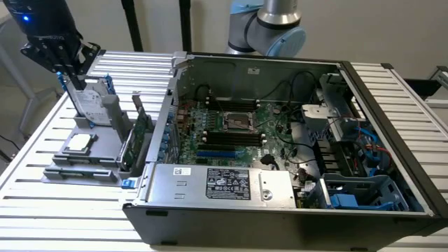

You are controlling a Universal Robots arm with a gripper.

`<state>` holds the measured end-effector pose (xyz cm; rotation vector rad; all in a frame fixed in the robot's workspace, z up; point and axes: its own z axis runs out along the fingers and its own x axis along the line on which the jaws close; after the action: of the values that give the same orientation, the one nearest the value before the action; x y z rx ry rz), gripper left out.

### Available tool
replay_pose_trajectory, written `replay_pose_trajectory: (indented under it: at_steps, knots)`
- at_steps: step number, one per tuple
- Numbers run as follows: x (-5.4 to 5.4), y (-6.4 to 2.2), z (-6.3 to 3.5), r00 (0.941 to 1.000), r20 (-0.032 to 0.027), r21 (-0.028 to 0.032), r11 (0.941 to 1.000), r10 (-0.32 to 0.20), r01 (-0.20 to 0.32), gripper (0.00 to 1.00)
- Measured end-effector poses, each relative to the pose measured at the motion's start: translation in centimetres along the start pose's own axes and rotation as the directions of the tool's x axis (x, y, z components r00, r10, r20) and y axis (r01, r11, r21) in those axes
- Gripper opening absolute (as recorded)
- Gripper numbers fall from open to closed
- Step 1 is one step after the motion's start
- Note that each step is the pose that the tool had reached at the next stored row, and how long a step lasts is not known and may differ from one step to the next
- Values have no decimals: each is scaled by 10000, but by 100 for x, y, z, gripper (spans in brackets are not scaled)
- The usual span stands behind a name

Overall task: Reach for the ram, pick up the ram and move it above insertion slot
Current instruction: 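Reach for the ram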

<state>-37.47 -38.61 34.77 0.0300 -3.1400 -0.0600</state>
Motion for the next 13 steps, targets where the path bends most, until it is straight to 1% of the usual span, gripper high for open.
replay_pose_trajectory:
  at_steps: [2,4,11,13]
  knots:
    - [0,-5,-1,10000,-1,1,10000,1,-1,11]
    - [4,-57,0,10000,0,-10,10000,1,-1,11]
    - [27,-374,12,10000,-2,-18,10000,-1,1,11]
    - [34,-468,22,10000,-15,-18,10000,2,-2,11]
